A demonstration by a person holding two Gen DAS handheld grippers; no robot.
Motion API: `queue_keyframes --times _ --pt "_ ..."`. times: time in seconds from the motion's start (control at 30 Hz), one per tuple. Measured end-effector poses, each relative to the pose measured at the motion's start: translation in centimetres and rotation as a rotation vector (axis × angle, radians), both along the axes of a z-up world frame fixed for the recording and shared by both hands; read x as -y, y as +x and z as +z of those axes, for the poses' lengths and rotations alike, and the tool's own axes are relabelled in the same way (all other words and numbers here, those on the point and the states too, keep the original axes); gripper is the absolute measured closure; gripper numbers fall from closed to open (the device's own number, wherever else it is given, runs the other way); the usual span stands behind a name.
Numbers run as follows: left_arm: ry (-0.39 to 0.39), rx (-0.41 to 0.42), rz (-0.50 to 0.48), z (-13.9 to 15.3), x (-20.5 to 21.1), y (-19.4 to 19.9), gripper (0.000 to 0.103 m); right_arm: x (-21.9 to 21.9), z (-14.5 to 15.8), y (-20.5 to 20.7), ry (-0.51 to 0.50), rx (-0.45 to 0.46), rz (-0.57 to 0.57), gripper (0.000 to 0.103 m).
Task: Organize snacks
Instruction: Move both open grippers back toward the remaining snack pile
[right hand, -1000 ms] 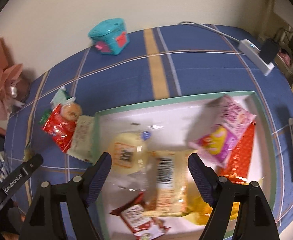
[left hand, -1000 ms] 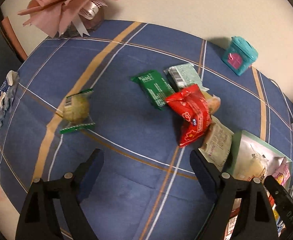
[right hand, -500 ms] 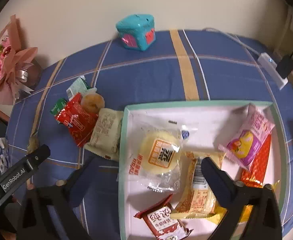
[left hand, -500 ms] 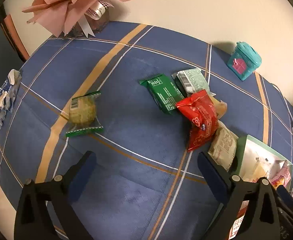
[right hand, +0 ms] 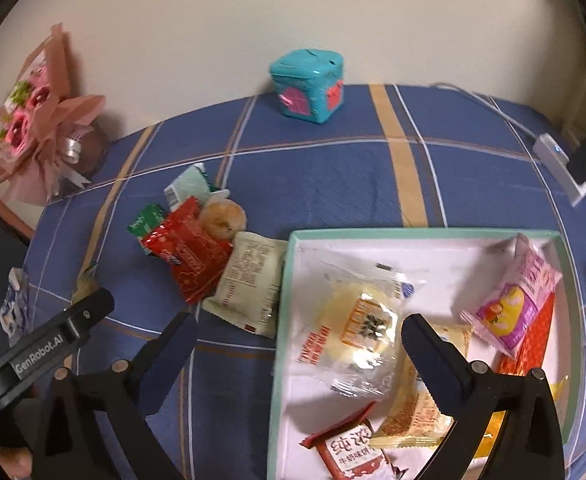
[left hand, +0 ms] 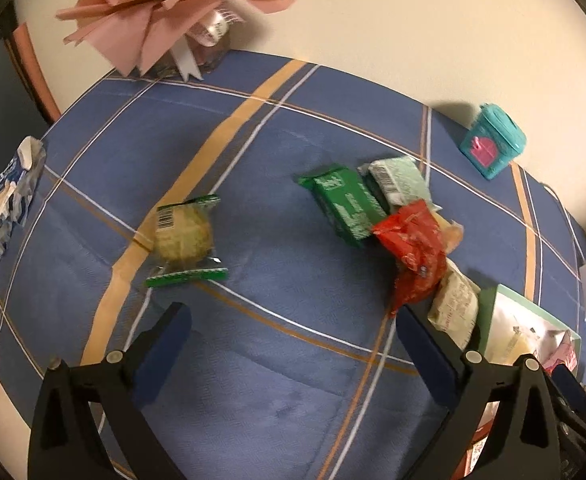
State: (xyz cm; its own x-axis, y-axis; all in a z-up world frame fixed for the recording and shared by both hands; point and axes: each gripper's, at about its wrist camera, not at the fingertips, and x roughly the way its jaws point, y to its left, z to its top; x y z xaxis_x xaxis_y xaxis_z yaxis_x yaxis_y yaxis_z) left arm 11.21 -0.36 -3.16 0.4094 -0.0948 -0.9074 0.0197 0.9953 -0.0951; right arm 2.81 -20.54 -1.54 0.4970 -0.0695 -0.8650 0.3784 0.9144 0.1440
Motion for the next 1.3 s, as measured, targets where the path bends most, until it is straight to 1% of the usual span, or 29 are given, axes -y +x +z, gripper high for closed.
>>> queue_keyframes --times 0.17,0.27,0.4,0.5,0.57,0.7,0.8,0.93,1.1,1.17,1.27,1.3 --pt "-0.008 0.014 0.023 0.6 -2.5 0.3 0.001 -1.6 0.3 0.7 0.024 0.033 0.042 0.0" --pt "0.007 0.031 0.028 1.0 -4.2 0.4 0.001 -3.1 0.3 1.6 0.014 0.037 0.07 0.0" --pt "0.012 0.034 0.067 1.1 -7.1 1.2 0.001 -4.9 -0.1 2.6 0.031 0.045 0.113 0.0" --pt "0.0 0.018 0.108 0.6 -9.2 1.8 0.001 -6.2 -0.8 3.5 0.049 0.032 0.137 0.0" --pt "0.0 0.008 0.13 0.2 -10.3 2.2 0.001 -6.8 -1.4 4.0 0.042 0.015 0.146 0.0" --pt "-0.018 -0.007 0.165 -0.5 -12.2 2.8 0.001 -6.7 -2.4 4.7 0.053 -0.01 0.127 0.0" --pt "-0.038 -0.021 0.179 -1.1 -12.9 3.5 0.001 -6.1 -2.7 4.9 0.075 0.0 0.104 0.0" --pt "-0.059 -0.038 0.193 -2.0 -13.4 4.5 0.001 -5.3 -2.9 5.2 0.067 0.002 0.076 0.0" --pt "-0.092 -0.081 0.183 -3.3 -12.7 5.6 0.001 -3.8 -3.3 5.6 0.079 0.013 0.026 0.001" --pt "-0.097 -0.082 0.176 -3.7 -12.2 6.1 0.001 -3.4 -3.2 5.6 0.069 0.024 0.012 0.008" --pt "-0.093 -0.08 0.174 -4.2 -11.8 6.7 0.001 -3.1 -3.1 6.0 0.054 0.033 0.011 0.016" --pt "-0.093 -0.076 0.172 -4.4 -11.7 6.9 0.001 -3.0 -3.1 6.2 0.052 0.036 0.008 0.017"
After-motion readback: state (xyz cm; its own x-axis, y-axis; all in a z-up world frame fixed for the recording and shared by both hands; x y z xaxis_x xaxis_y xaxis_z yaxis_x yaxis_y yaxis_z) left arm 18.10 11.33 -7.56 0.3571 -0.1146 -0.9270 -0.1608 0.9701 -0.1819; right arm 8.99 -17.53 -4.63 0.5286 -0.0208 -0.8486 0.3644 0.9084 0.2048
